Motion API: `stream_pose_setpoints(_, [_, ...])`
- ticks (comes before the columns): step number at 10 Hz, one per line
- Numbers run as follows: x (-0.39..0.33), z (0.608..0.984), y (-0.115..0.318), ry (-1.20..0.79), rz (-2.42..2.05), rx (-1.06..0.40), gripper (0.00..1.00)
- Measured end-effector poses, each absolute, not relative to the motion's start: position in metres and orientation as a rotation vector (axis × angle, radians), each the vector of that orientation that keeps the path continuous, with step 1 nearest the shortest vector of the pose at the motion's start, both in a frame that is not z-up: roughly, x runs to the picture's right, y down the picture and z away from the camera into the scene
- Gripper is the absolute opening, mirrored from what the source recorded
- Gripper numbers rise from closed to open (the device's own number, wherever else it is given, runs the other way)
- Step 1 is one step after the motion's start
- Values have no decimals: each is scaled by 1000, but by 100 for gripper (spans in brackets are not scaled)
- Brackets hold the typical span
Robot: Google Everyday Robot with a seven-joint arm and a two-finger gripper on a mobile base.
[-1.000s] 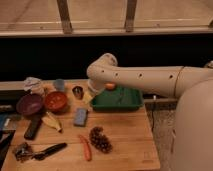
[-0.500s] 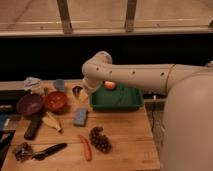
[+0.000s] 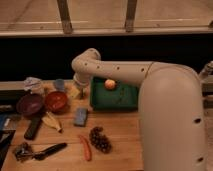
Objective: Stack bowls on top of each other
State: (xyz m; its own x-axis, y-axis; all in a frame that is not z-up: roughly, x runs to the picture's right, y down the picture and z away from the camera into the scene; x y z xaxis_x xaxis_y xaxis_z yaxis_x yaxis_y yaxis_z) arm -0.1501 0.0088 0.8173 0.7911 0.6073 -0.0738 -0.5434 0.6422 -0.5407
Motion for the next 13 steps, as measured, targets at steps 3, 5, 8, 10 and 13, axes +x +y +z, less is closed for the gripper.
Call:
stream_pose_setpoints(3, [-175, 832, 13, -139, 621, -614, 70])
stream_pose_setpoints(5, [-169, 834, 10, -132, 624, -605, 70])
stream_pose_setpoints(8, [-177, 835, 15, -150, 593, -625, 70])
stream_pose_setpoints(10, [-203, 837, 17, -185, 543, -652, 70])
stream_pose_setpoints(13, [-276, 849, 20, -263, 430, -709, 70])
